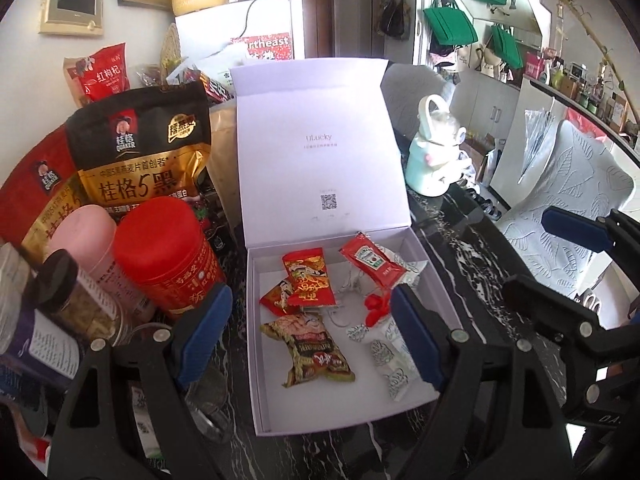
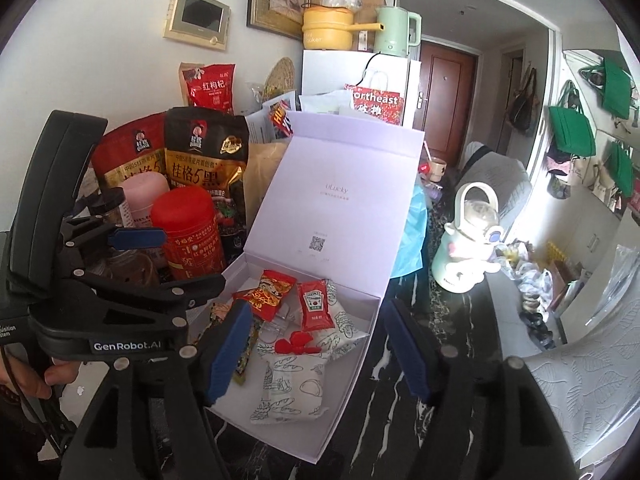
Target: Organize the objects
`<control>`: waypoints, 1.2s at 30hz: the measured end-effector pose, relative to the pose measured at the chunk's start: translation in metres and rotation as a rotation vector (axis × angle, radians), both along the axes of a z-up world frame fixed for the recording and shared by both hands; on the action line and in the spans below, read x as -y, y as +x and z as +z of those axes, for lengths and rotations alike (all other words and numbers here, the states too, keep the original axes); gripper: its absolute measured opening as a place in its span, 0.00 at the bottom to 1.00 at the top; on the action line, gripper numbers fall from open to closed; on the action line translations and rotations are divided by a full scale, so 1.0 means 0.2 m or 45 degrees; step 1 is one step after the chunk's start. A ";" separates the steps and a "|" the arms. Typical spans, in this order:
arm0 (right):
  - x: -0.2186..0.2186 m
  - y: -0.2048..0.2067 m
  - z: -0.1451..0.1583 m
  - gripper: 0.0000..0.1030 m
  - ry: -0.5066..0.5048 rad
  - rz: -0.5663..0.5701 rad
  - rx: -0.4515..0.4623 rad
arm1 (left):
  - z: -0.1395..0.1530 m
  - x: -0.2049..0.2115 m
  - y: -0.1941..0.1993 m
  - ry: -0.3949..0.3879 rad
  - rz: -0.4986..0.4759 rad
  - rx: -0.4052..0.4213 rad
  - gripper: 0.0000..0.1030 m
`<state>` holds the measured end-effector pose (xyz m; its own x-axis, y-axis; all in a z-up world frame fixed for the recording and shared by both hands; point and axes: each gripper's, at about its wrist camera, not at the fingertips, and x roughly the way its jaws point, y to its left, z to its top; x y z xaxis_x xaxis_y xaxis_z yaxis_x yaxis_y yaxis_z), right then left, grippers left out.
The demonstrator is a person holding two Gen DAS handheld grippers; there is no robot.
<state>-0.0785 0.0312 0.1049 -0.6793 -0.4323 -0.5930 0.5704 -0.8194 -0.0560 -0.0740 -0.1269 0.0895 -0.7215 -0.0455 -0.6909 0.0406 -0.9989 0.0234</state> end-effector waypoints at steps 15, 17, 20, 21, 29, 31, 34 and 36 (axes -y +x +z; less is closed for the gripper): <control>-0.08 0.30 0.05 0.71 0.011 -0.035 -0.038 | 0.03 -0.04 0.31 -0.001 0.010 -0.018 0.79; -0.09 0.35 0.04 0.72 0.016 -0.045 -0.036 | 0.03 -0.05 0.35 -0.004 0.007 -0.021 0.81; -0.10 0.42 0.02 0.72 0.017 -0.053 -0.035 | 0.02 -0.06 0.42 -0.015 0.013 -0.029 0.86; -0.11 0.44 0.02 0.72 0.017 -0.054 -0.034 | 0.02 -0.06 0.45 -0.021 0.013 -0.036 0.86; -0.12 0.59 -0.05 0.73 0.032 -0.091 -0.025 | -0.03 -0.09 0.59 -0.039 0.007 -0.044 0.93; -0.13 0.62 -0.07 0.73 0.040 -0.108 -0.021 | -0.05 -0.10 0.62 -0.044 0.007 -0.036 0.94; -0.14 0.66 -0.11 0.73 0.044 -0.131 -0.014 | -0.09 -0.10 0.65 -0.039 0.001 -0.024 0.95; -0.15 0.69 -0.14 0.73 0.033 -0.141 -0.005 | -0.12 -0.10 0.67 -0.036 0.001 -0.026 0.95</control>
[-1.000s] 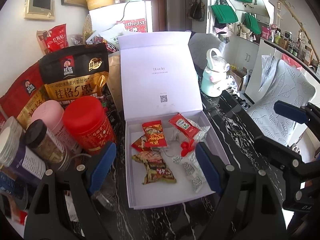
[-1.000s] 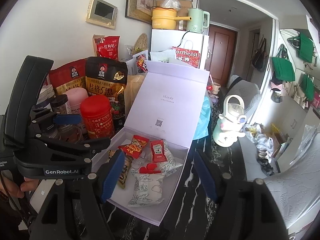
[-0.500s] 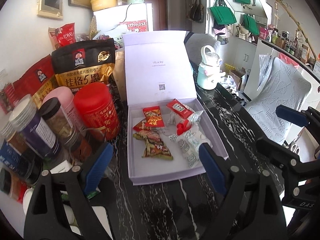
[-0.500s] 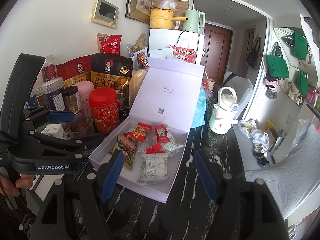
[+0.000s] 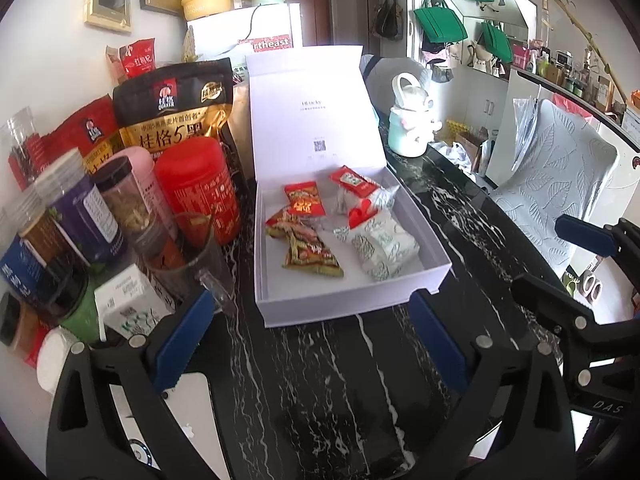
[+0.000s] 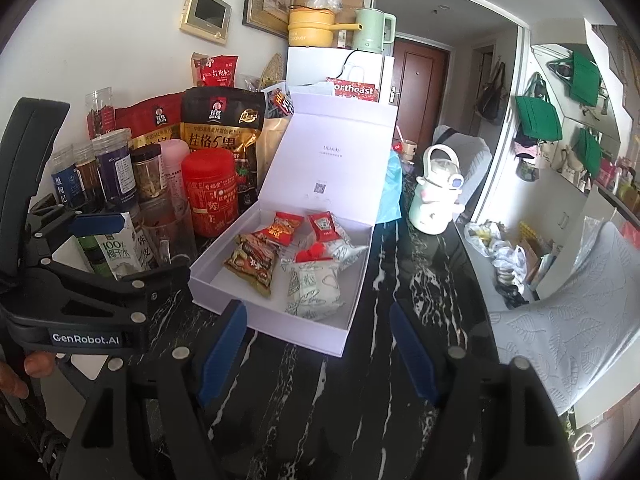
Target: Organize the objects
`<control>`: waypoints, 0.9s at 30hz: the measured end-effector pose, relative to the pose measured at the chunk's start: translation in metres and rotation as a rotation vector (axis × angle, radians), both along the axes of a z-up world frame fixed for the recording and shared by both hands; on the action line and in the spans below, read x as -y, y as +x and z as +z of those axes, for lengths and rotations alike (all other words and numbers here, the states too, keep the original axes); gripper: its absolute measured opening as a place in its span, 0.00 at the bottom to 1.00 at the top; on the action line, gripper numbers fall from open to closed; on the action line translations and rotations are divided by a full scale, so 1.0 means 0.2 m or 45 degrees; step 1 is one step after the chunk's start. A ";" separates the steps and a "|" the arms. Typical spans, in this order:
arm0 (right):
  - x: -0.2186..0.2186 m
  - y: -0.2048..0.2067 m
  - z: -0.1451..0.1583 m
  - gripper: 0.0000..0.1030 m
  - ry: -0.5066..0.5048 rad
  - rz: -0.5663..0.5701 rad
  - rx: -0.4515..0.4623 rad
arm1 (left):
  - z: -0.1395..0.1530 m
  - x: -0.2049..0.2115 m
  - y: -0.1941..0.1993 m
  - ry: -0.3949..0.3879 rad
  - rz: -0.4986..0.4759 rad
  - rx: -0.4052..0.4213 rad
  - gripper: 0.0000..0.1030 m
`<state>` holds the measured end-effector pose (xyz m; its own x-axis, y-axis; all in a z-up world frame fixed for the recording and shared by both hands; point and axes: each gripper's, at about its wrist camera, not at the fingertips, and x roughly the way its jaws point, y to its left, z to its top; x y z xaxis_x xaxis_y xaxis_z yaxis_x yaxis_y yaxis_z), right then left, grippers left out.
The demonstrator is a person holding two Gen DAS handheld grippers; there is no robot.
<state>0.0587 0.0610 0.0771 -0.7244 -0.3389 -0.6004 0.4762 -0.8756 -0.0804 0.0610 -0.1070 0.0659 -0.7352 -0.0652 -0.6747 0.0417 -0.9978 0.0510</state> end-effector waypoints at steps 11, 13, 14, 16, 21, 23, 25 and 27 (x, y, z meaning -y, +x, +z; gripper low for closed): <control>-0.02 0.10 -0.13 0.73 -0.005 -0.039 0.028 | -0.16 -0.02 0.08 0.022 -0.032 0.053 0.96; -0.02 0.11 -0.15 0.73 -0.006 -0.039 0.039 | -0.18 -0.01 0.09 0.028 -0.030 0.067 0.96; -0.02 0.11 -0.16 0.73 -0.009 -0.039 0.045 | -0.19 -0.01 0.09 0.034 -0.028 0.072 0.96; -0.02 0.11 -0.18 0.73 -0.015 -0.042 0.059 | -0.20 0.00 0.09 0.036 -0.022 0.075 0.96; -0.02 0.12 -0.21 0.73 -0.020 -0.048 0.071 | -0.22 0.01 0.10 0.033 -0.010 0.073 0.96; -0.02 0.12 -0.21 0.73 -0.020 -0.051 0.072 | -0.22 0.01 0.10 0.035 -0.008 0.075 0.96; -0.03 0.12 -0.22 0.73 -0.024 -0.048 0.075 | -0.22 0.02 0.10 0.035 -0.009 0.079 0.96; -0.02 0.12 -0.22 0.73 -0.025 -0.045 0.074 | -0.23 0.02 0.10 0.038 -0.005 0.085 0.96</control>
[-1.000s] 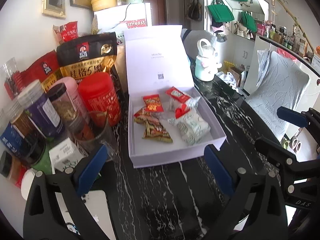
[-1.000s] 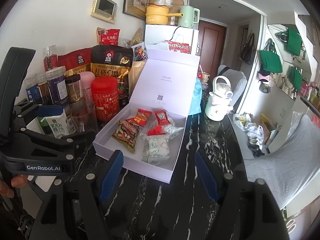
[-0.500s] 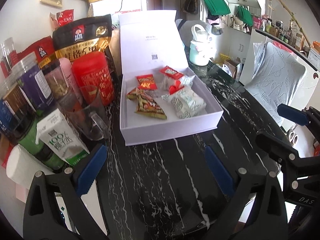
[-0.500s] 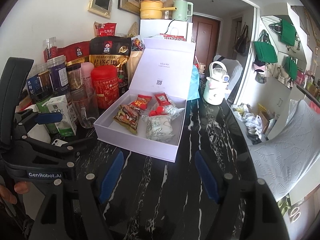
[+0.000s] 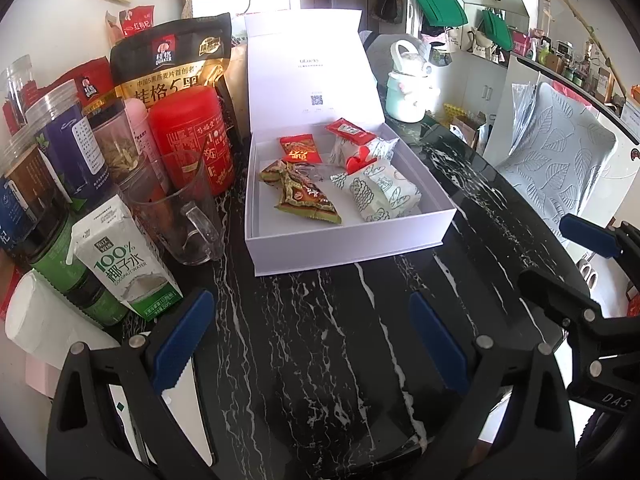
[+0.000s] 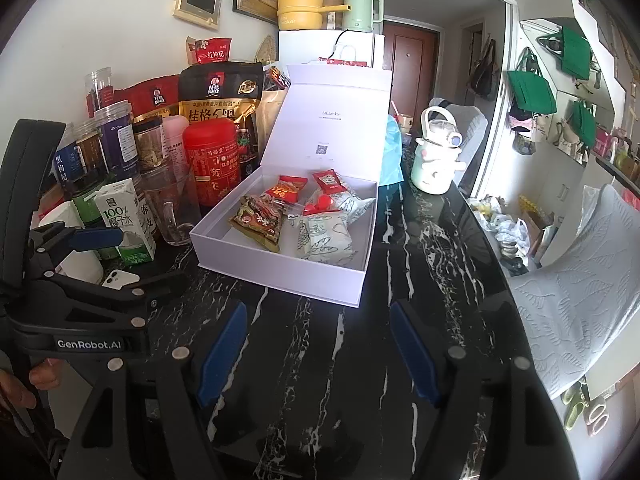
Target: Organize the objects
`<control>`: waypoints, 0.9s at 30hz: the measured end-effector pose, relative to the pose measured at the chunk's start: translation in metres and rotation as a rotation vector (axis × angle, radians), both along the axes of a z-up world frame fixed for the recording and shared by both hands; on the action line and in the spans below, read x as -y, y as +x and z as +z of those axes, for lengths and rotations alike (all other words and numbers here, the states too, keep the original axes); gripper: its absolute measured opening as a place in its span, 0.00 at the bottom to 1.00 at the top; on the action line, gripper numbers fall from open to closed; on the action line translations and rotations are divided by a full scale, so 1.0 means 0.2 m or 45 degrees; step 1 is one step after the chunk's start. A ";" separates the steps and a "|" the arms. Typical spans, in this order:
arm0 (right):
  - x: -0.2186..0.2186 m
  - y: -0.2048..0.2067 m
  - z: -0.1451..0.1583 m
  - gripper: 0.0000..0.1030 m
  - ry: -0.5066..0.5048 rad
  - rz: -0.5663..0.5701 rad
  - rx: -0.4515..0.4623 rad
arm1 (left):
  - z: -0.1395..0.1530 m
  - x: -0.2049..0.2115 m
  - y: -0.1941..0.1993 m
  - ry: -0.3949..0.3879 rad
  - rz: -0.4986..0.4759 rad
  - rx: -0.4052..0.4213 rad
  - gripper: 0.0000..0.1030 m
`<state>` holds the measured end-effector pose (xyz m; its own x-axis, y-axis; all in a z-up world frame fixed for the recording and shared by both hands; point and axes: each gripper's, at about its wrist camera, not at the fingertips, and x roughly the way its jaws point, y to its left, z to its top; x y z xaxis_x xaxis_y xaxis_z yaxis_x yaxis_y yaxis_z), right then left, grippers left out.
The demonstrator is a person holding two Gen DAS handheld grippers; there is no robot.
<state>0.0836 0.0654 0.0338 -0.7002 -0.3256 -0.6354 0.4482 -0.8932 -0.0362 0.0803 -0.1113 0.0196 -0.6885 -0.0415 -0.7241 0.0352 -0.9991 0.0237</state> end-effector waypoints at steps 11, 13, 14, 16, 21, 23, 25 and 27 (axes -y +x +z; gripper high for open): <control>0.01 0.01 0.00 0.73 -0.009 0.014 0.001 | -0.01 0.02 0.01 0.008 0.022 0.004 0.96; 0.01 0.01 0.00 0.73 -0.010 0.016 0.002 | -0.02 0.03 0.01 0.008 0.022 0.003 0.96; 0.01 0.01 0.00 0.73 -0.010 0.017 0.002 | -0.02 0.03 0.01 0.008 0.022 0.004 0.96; 0.01 0.02 0.00 0.73 -0.011 0.018 0.006 | -0.02 0.03 0.01 0.013 0.022 0.005 0.96; 0.02 0.01 -0.01 0.73 -0.008 0.019 0.015 | -0.03 0.03 0.00 0.021 0.014 0.021 0.96; 0.02 0.01 -0.01 0.73 -0.007 0.018 0.017 | -0.04 0.03 0.00 0.021 0.013 0.027 0.96; 0.02 0.01 -0.02 0.73 -0.007 0.019 0.019 | -0.04 0.03 0.00 0.021 0.013 0.031 0.96; 0.02 0.01 -0.02 0.73 -0.007 0.019 0.020 | -0.05 0.03 0.00 0.019 0.014 0.036 0.96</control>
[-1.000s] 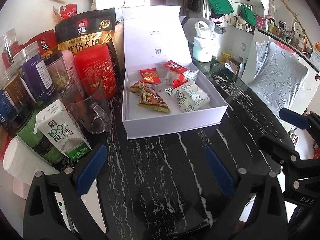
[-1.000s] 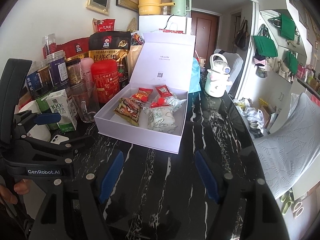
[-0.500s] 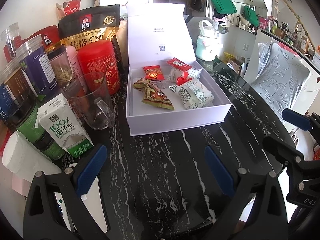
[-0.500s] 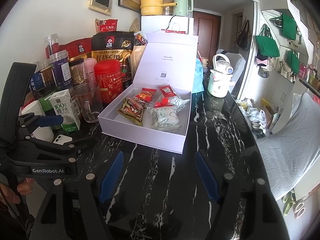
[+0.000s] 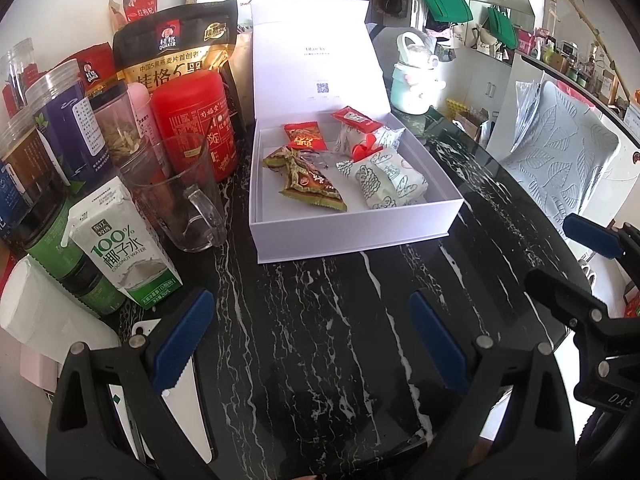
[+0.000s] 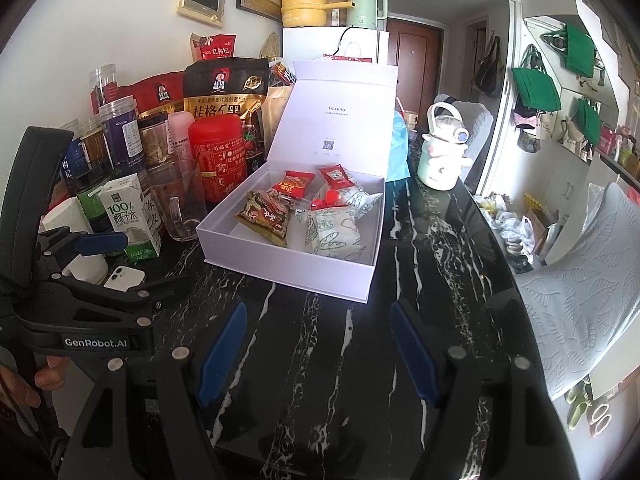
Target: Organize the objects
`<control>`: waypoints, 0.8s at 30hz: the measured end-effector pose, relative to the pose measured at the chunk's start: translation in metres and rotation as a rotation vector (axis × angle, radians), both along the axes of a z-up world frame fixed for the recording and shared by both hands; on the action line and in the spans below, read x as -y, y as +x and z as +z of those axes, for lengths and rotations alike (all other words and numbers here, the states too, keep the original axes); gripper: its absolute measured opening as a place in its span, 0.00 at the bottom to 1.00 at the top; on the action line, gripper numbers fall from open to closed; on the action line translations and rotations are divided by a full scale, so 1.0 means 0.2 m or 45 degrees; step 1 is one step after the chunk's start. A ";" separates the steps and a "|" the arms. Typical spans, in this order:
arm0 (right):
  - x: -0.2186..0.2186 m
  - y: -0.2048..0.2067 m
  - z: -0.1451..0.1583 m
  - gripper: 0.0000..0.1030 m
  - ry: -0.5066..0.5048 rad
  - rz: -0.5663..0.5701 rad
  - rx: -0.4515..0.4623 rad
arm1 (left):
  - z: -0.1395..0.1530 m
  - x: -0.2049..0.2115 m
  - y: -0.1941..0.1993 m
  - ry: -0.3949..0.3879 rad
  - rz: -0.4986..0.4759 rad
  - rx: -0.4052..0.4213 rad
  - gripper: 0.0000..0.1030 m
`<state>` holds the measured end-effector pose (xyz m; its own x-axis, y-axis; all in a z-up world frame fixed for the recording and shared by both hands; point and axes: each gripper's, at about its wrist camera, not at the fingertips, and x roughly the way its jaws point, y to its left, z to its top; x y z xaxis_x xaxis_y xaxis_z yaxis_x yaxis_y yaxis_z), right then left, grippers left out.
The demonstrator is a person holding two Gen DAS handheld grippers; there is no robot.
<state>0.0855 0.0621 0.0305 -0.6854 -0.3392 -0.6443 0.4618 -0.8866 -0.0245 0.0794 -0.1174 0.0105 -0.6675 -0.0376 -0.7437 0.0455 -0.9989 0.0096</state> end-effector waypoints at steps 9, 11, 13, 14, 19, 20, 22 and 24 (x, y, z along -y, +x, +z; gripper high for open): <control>0.00 -0.01 -0.01 0.73 0.002 0.000 0.006 | 0.00 -0.01 0.00 -0.011 -0.013 0.001 0.96; 0.00 -0.01 -0.01 0.73 0.002 0.001 0.007 | 0.00 -0.01 -0.01 -0.009 -0.015 0.003 0.96; 0.00 -0.01 -0.01 0.73 0.003 -0.001 0.007 | 0.00 -0.01 0.00 -0.010 -0.013 0.003 0.96; 0.00 -0.01 -0.01 0.73 0.004 -0.002 0.008 | 0.00 -0.01 -0.01 -0.011 -0.013 0.005 0.96; 0.00 -0.02 -0.02 0.73 0.005 -0.003 0.010 | 0.00 -0.01 -0.01 -0.012 -0.017 0.009 0.96; 0.00 -0.02 -0.02 0.73 0.007 -0.003 0.010 | 0.00 -0.02 -0.01 -0.012 -0.017 0.011 0.96; 0.00 -0.02 -0.02 0.73 0.009 -0.003 0.013 | -0.01 -0.02 -0.01 -0.012 -0.017 0.016 0.96; -0.01 -0.03 -0.02 0.73 0.010 -0.004 0.015 | -0.01 -0.02 -0.02 -0.013 -0.015 0.023 0.96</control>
<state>0.0799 0.0633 0.0256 -0.6788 -0.3319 -0.6550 0.4592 -0.8879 -0.0260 0.0759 -0.1139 0.0085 -0.6546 -0.0376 -0.7550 0.0336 -0.9992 0.0207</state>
